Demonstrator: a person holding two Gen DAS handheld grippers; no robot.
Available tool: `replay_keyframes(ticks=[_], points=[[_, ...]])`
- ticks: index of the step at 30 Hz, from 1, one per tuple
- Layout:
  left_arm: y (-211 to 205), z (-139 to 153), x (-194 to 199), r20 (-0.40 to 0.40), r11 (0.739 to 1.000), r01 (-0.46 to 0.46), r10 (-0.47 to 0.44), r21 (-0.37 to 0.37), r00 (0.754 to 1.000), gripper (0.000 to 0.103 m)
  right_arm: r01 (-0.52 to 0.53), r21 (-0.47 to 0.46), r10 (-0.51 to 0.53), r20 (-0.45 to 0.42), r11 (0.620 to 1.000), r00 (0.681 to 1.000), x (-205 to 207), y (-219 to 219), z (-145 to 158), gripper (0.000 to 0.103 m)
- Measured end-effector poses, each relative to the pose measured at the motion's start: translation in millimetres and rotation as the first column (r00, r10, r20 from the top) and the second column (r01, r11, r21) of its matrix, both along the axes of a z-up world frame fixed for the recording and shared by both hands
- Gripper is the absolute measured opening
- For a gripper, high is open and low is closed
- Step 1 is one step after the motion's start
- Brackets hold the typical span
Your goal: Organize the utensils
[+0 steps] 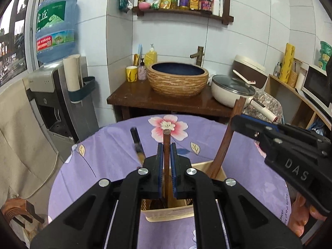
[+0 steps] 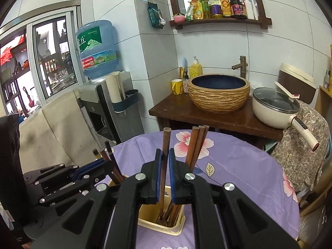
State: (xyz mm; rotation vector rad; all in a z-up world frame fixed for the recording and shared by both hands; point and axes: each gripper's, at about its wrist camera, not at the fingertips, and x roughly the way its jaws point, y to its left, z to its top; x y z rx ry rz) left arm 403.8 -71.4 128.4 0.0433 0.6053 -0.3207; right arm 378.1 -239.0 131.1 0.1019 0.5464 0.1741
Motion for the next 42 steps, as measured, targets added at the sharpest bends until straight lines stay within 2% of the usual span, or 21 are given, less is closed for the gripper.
replay_keyframes(ticks=[1,2,3,4,5,7,9,10,11,12,13,15,16,19,23,26,30,32,35,37,42], points=[[1,-3,0,-0.003,1.000,0.000,0.000,0.001,1.000,0.007,0.006,-0.004,-0.006,0.009,1.000,1.000,0,0,-1,0.011],[1,-3,-1,-0.001,1.000,0.000,0.000,0.004,1.000,0.007,0.007,-0.012,-0.007,0.026,1.000,1.000,-2,0,-1,0.026],[2,-2,-2,0.001,1.000,0.004,-0.004,0.000,1.000,0.007,0.008,-0.017,-0.007,0.041,1.000,0.999,-4,0,0,0.051],[4,0,-5,0.007,1.000,0.011,-0.010,-0.012,1.000,0.007,0.022,-0.020,-0.021,0.069,1.000,0.997,-9,-2,2,0.060],[6,4,-8,0.013,1.000,0.016,-0.016,-0.019,1.000,0.007,0.038,-0.011,-0.037,0.101,0.999,0.994,-15,-4,6,0.065],[11,14,-17,0.040,0.999,0.025,-0.024,-0.027,0.999,0.008,0.029,0.000,-0.029,0.141,1.000,0.990,-27,-8,15,0.065],[18,26,-32,0.079,0.999,0.028,-0.026,-0.023,0.997,0.014,0.027,-0.001,-0.026,0.178,1.000,0.984,-44,-11,23,0.065],[25,32,-42,0.111,0.999,0.026,-0.023,-0.025,0.994,0.032,0.026,-0.003,-0.025,0.198,1.000,0.980,-54,-12,26,0.066],[32,38,-54,0.150,1.000,0.013,-0.009,-0.026,0.989,0.062,0.027,-0.008,-0.024,0.228,1.000,0.973,-69,-13,29,0.071],[41,43,-68,0.198,0.999,-0.010,0.016,-0.031,0.980,0.076,0.033,-0.014,-0.029,0.248,0.999,0.968,-81,-13,30,0.079],[49,46,-84,0.252,0.999,-0.031,0.041,-0.045,0.967,0.088,0.035,-0.025,-0.026,0.307,0.999,0.951,-120,-11,29,0.083],[59,46,-115,0.330,0.997,-0.054,0.066,-0.047,0.942,0.091,0.029,-0.041,-0.012,0.355,0.999,0.935,-156,-8,22,0.092],[63,42,-136,0.371,0.997,-0.068,0.073,-0.027,0.926,0.097,0.037,-0.054,-0.014,0.375,0.998,0.927,-175,-6,17,0.095],[69,21,-192,0.460,0.992,-0.124,0.114,-0.009,0.880,0.098,0.056,-0.067,-0.022,0.421,0.996,0.907,-230,0,-8,0.098],[72,-22,-259,0.494,0.991,-0.127,0.125,-0.031,0.860,0.098,0.099,-0.058,-0.064,0.436,0.993,0.898,-289,6,-52,0.098],[73,-58,-301,0.477,0.986,-0.153,0.166,-0.067,0.863,0.098,0.147,-0.061,-0.107,0.427,0.987,0.898,-332,13,-88,0.098],[66,-99,-346,0.453,0.983,-0.178,0.178,-0.042,0.873,0.098,0.175,-0.076,-0.128,0.417,0.982,0.900,-374,25,-119,0.098],[67,-114,-365,0.444,0.983,-0.169,0.181,-0.066,0.878,0.098,0.190,-0.073,-0.142,0.426,0.979,0.894,-393,30,-131,0.098],[69,-133,-387,0.418,0.984,-0.154,0.179,-0.094,0.891,0.098,0.185,-0.065,-0.141,0.421,0.981,0.896,-417,34,-143,0.098],[69,-145,-401,0.404,0.984,-0.158,0.177,-0.081,0.898,0.098,0.191,-0.080,-0.138,0.431,0.978,0.892,-428,38,-146,0.098],[74,-156,-418,0.379,0.983,-0.164,0.182,-0.080,0.907,0.098,0.182,-0.074,-0.136,0.410,0.981,0.902,-433,37,-145,0.098]])
